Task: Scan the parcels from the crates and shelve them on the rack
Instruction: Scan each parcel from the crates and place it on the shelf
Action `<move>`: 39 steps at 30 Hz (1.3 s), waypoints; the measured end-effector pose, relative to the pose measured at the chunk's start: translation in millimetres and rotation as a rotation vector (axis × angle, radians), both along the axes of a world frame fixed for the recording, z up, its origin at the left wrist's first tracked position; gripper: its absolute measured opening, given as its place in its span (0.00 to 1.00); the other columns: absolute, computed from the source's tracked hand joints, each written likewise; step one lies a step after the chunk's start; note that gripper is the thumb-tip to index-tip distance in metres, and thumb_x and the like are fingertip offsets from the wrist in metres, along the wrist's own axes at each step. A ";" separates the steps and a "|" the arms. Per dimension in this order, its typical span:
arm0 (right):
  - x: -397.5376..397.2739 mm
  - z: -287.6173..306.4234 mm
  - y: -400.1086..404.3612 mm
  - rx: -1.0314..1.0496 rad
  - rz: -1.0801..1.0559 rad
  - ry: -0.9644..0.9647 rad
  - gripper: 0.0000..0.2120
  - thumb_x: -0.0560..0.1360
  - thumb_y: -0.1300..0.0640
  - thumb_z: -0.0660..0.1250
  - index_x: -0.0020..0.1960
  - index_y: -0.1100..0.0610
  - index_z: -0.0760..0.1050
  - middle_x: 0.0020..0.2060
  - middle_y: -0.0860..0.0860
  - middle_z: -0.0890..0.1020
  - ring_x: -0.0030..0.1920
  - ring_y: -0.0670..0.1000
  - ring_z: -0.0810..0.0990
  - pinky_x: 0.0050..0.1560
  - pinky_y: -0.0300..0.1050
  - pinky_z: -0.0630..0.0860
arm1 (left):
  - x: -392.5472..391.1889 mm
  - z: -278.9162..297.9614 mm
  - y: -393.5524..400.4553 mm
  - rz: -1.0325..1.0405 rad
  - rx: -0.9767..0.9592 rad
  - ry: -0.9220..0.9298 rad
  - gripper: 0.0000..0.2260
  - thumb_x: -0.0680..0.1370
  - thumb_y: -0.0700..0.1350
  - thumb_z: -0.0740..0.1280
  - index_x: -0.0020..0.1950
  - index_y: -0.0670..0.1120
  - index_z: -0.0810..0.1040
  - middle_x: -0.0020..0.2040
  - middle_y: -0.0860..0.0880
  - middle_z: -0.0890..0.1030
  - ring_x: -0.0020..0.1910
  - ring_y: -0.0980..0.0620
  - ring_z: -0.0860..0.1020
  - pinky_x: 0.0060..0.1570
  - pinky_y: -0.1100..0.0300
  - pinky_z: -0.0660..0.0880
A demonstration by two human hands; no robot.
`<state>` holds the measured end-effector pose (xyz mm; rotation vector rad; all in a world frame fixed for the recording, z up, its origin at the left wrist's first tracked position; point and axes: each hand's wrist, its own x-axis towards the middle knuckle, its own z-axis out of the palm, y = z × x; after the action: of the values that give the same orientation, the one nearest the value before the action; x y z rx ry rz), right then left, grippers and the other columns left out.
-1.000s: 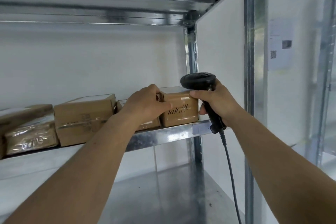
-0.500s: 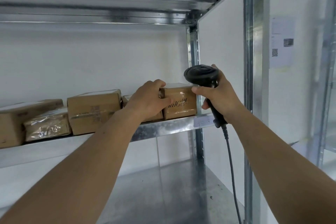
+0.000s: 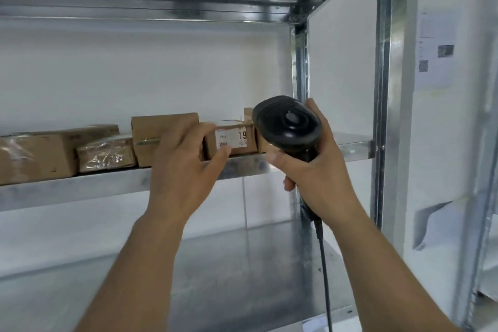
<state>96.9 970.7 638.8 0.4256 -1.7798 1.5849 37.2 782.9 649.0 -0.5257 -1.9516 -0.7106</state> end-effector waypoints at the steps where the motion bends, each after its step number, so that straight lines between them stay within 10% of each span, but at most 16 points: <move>1: 0.5 -9.9 -10.2 0.003 0.030 -0.011 0.44 0.71 0.60 0.76 0.76 0.36 0.57 0.57 0.41 0.80 0.39 0.44 0.78 0.32 0.36 0.76 | 3.8 -14.9 -10.8 0.007 0.042 0.001 0.17 0.76 0.51 0.70 0.63 0.49 0.78 0.67 0.49 0.72 0.68 0.50 0.68 0.63 0.53 0.70; 7: -1.8 -52.8 -75.4 0.023 0.244 -0.095 0.45 0.68 0.57 0.77 0.74 0.32 0.57 0.55 0.38 0.79 0.45 0.46 0.80 0.35 0.38 0.79 | 31.0 -74.2 -77.1 0.191 0.171 -0.047 0.20 0.74 0.55 0.66 0.62 0.48 0.79 0.68 0.47 0.73 0.66 0.48 0.70 0.56 0.42 0.76; 12: -9.0 -68.5 -142.8 0.073 0.433 -0.132 0.48 0.69 0.56 0.78 0.74 0.29 0.53 0.58 0.32 0.77 0.53 0.48 0.78 0.62 0.62 0.76 | 46.3 -97.4 -144.2 0.391 0.124 -0.075 0.20 0.74 0.55 0.67 0.62 0.46 0.79 0.66 0.45 0.75 0.65 0.45 0.72 0.59 0.52 0.71; 22: -13.8 -90.3 -307.3 0.198 0.748 -0.126 0.45 0.70 0.62 0.76 0.71 0.30 0.53 0.53 0.24 0.77 0.53 0.42 0.79 0.56 0.51 0.78 | 99.7 -146.1 -308.9 0.782 0.168 -0.172 0.23 0.76 0.61 0.65 0.61 0.44 0.80 0.65 0.42 0.76 0.62 0.41 0.73 0.56 0.52 0.69; 39: 53.0 -125.4 -659.9 0.225 1.170 -0.087 0.44 0.66 0.50 0.75 0.70 0.27 0.53 0.57 0.28 0.78 0.58 0.41 0.80 0.56 0.59 0.80 | 261.1 -196.6 -604.6 1.283 0.108 -0.365 0.25 0.75 0.62 0.58 0.62 0.47 0.79 0.65 0.47 0.78 0.68 0.44 0.71 0.65 0.45 0.68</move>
<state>149.9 310.8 513.4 1.7606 -1.8612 2.1194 298.4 178.4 452.3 0.9500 -2.0552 -0.0490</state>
